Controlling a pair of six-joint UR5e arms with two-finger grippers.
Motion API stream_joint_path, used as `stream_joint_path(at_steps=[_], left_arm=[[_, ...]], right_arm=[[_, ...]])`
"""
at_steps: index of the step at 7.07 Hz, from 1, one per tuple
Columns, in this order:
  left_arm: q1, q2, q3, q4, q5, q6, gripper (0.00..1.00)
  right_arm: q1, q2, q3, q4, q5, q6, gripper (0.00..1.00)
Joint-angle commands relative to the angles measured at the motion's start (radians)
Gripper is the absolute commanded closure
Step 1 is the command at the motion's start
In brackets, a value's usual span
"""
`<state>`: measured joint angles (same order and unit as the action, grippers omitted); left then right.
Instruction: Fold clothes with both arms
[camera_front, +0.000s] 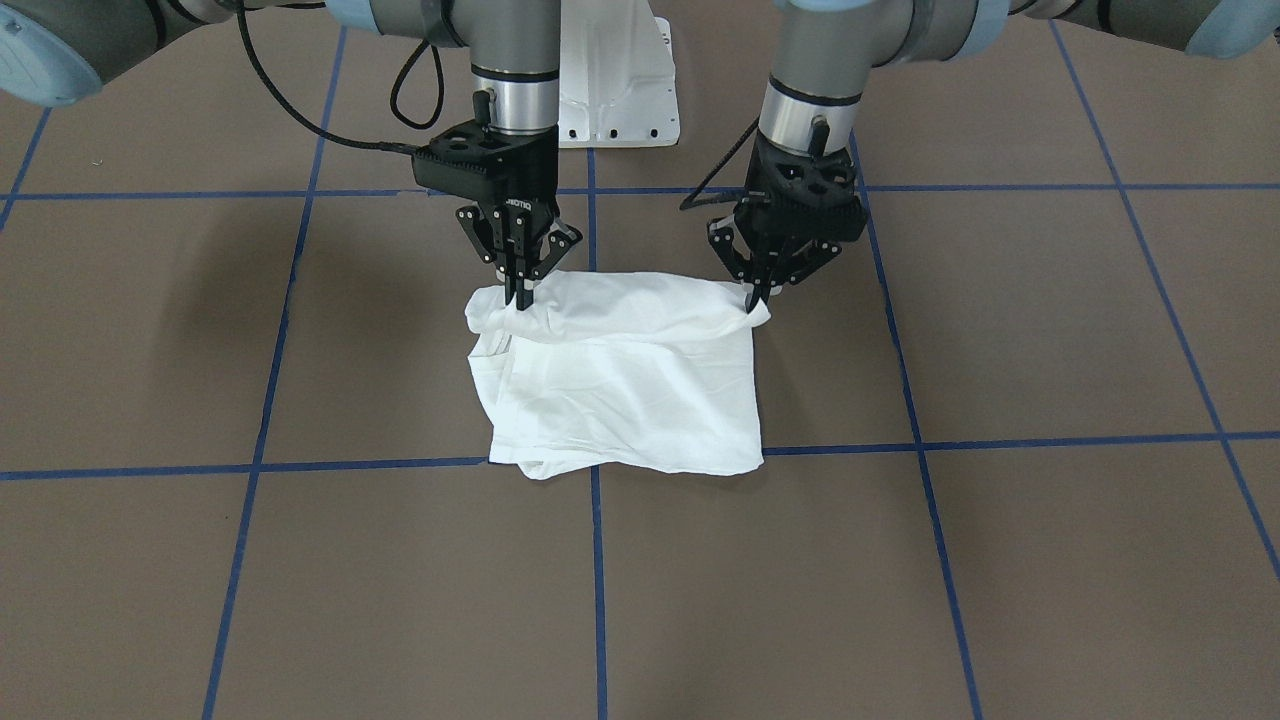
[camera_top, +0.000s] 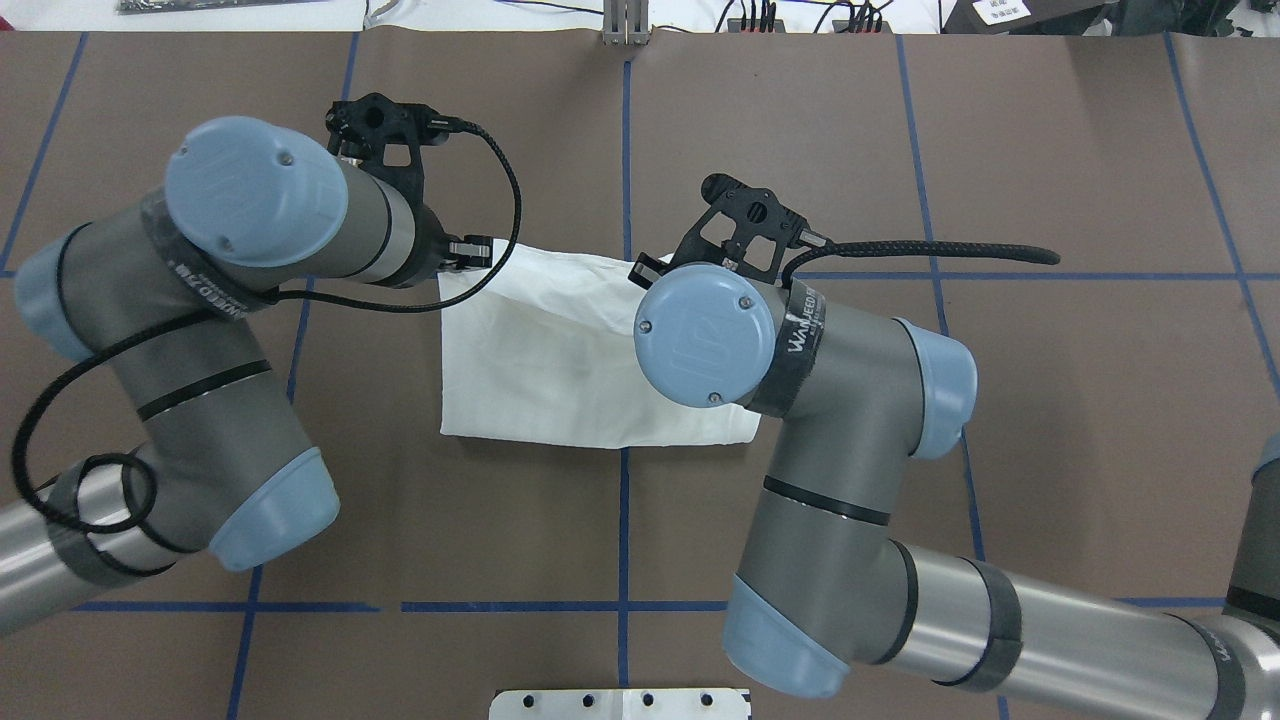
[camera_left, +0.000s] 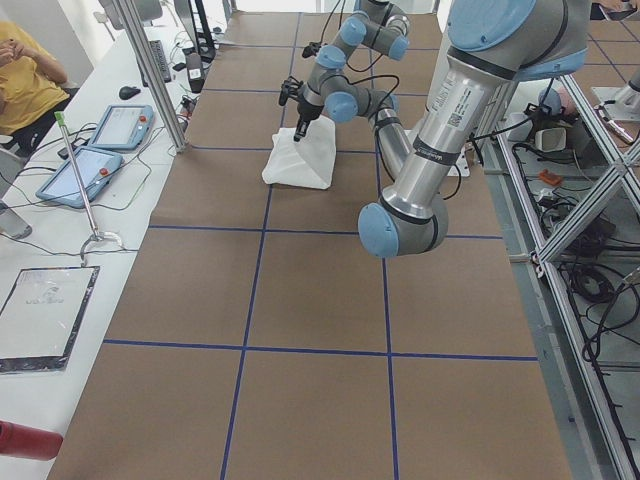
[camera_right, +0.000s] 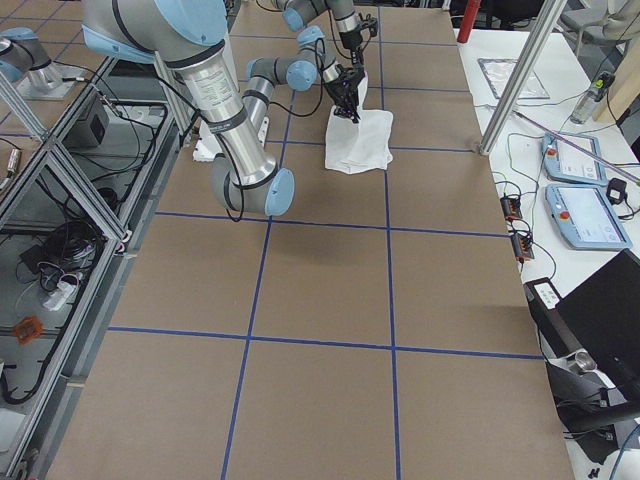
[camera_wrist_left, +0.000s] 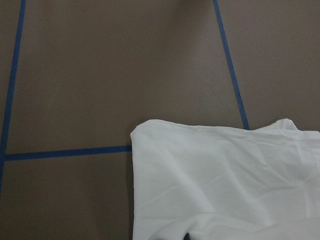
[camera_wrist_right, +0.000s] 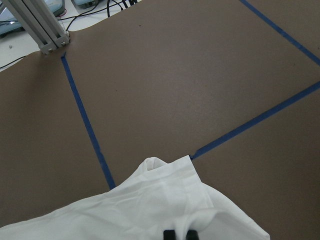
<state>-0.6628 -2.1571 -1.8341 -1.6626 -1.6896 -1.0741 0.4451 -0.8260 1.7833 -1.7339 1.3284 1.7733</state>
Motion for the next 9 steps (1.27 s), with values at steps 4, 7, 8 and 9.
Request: stream_joint_path(at_steps=[4,7,8,9], left_arm=[[-0.037,-0.082,0.404,-0.299,0.007,0.031,1.00],[-0.057,-0.054,0.373,-0.371,-0.010,0.170,0.00],[-0.099,-0.037,0.369,-0.374,-0.071,0.257,0.00],[-0.135,-0.017,0.368,-0.381,-0.099,0.320,0.00]], right_arm=[[0.035,0.085,-0.304,0.165,0.006,-0.054,0.36],[0.089,0.117,-0.306,0.162,0.140,-0.093,0.00],[0.087,0.132,-0.312,0.162,0.143,-0.115,0.00],[0.049,0.134,-0.315,0.162,0.132,-0.111,0.00]])
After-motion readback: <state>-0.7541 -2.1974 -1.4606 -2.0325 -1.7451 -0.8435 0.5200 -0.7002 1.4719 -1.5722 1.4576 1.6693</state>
